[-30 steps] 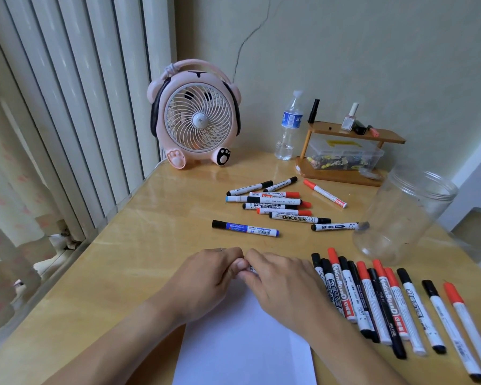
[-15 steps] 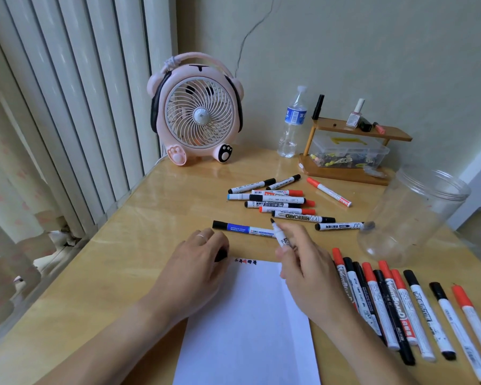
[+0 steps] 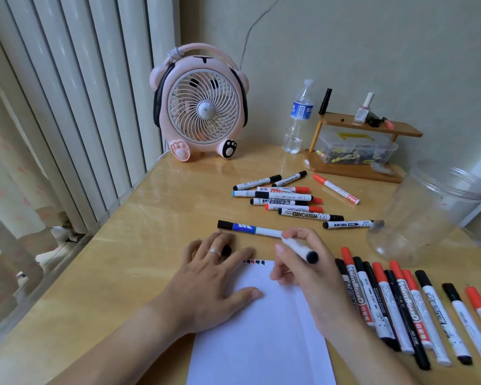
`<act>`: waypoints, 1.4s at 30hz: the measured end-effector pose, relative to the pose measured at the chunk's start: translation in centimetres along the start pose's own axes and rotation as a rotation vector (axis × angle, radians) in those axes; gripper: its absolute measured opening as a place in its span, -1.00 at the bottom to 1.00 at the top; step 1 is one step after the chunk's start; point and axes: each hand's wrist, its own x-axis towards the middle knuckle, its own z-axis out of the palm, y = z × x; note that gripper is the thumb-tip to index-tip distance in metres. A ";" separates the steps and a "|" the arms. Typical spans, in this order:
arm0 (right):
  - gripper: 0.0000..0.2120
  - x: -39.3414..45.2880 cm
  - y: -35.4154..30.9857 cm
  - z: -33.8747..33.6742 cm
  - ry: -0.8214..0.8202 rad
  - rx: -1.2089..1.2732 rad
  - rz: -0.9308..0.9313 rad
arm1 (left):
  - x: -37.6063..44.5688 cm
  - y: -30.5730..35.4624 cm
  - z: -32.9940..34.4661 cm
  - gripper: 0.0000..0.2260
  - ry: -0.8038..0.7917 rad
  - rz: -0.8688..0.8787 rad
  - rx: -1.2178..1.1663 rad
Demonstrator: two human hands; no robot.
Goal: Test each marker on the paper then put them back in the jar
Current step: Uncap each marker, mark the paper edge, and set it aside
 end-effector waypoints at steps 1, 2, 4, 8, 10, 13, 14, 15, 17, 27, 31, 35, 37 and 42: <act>-0.93 -0.1 0.1 0.1 0.022 -0.035 -0.005 | -0.1 0.2 0.1 -0.19 0.006 -0.009 -0.001; -0.87 0.0 0.2 0.3 0.041 -0.055 -0.002 | -0.1 0.3 0.3 -0.15 0.013 -0.018 -0.009; -0.75 0.1 0.3 0.5 0.073 -0.055 0.005 | -0.2 0.5 0.6 -0.13 0.016 -0.034 -0.006; -0.81 0.7 0.1 -0.1 0.137 -0.031 0.062 | -0.4 0.8 0.6 -0.16 -0.013 -0.040 0.020; -0.91 1.0 0.3 -1.0 0.150 -0.075 0.086 | -0.4 0.8 0.3 -0.17 -0.033 -0.038 0.013; -0.89 1.5 0.5 -1.8 0.145 -0.103 0.097 | -0.4 0.9 0.1 -0.21 -0.062 -0.041 0.006; -0.88 1.6 0.6 -1.8 0.139 -0.107 0.096 | -0.3 0.9 0.1 -0.23 -0.073 -0.043 0.014; -0.88 1.6 0.7 -1.7 0.127 -0.118 0.093 | -0.3 0.9 0.1 -0.23 -0.080 -0.045 0.020; -0.88 1.5 0.9 -1.4 0.095 -0.148 0.081 | -0.2 0.9 0.1 -0.24 -0.083 -0.048 0.014; -0.87 1.5 1.4 -1.3 0.056 -0.274 0.086 | -0.2 0.9 -0.1 -0.29 -0.128 -0.028 0.022; -0.86 1.4 1.4 -1.3 0.053 -0.289 0.084 | -0.1 0.9 0.0 -0.28 -0.135 -0.031 0.025; -0.87 1.3 1.1 -1.2 0.068 -0.290 0.060 | -0.1 0.8 -0.1 -0.26 -0.129 -0.030 0.011; -0.86 1.3 1.1 -1.1 0.068 -0.295 0.064 | -0.1 0.8 -0.2 -0.26 -0.124 -0.032 -0.002; -0.86 1.4 1.3 -1.2 0.059 -0.299 0.084 | -0.1 0.9 -0.2 -0.25 -0.122 -0.034 -0.002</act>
